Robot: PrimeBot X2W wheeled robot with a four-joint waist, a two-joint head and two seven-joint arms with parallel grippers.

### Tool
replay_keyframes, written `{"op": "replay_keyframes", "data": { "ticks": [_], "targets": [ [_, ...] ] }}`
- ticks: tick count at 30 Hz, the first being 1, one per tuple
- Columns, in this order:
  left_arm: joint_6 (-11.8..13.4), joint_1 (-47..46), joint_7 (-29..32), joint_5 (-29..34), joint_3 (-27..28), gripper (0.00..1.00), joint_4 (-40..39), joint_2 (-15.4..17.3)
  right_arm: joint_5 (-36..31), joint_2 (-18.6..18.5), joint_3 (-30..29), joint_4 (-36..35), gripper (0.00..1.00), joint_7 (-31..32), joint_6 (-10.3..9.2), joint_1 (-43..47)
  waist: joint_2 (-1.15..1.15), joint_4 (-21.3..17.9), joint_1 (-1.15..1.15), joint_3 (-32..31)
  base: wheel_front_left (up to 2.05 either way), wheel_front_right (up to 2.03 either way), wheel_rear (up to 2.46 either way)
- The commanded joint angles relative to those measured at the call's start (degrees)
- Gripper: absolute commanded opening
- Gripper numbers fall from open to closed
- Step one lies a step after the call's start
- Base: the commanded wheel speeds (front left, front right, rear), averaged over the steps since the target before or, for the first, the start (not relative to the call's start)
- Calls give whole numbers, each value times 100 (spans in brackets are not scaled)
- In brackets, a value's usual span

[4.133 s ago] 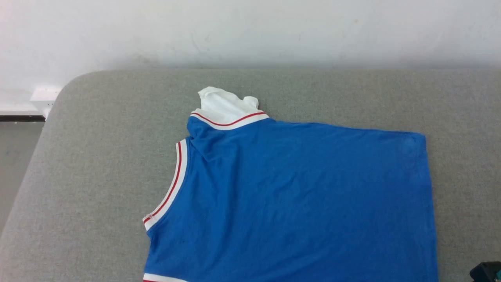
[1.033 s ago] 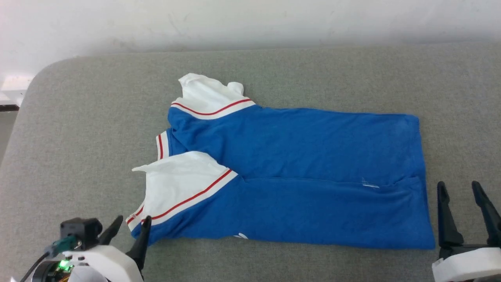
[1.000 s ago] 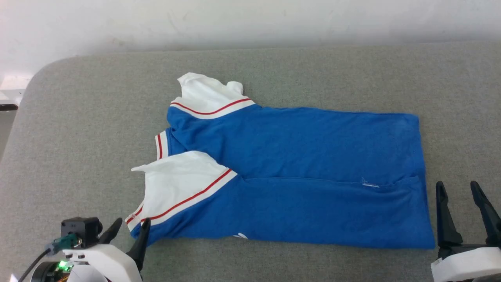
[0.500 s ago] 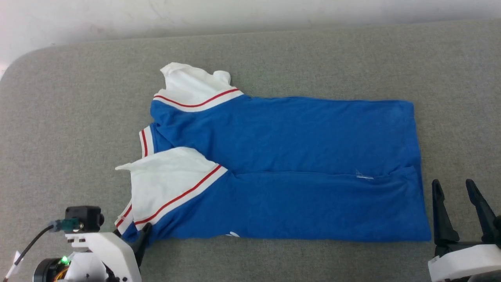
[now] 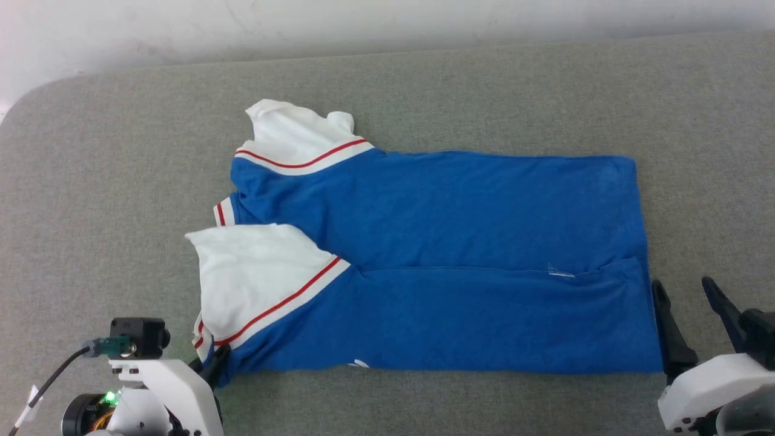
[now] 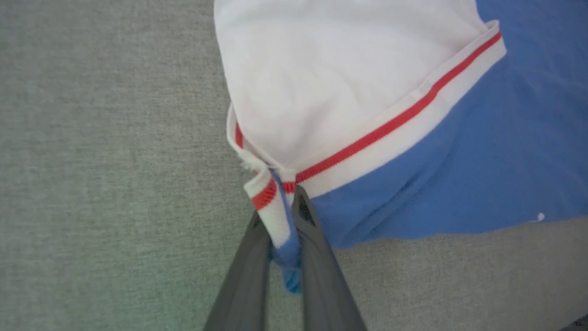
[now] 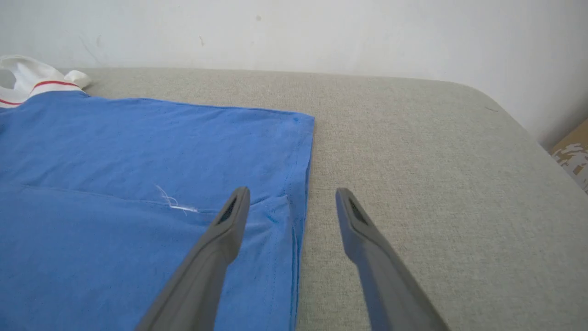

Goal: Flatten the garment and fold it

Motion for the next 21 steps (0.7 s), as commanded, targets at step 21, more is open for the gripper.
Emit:
{"op": "replay_keyframes", "data": {
  "ticks": [21],
  "targets": [
    [76, 75, -131, 22, -79, 0, -132, -59, 782, -369, 107, 668, 100, 2527, -5, 80, 0, 201, 0, 102, 0, 0, 0]
  ]
}}
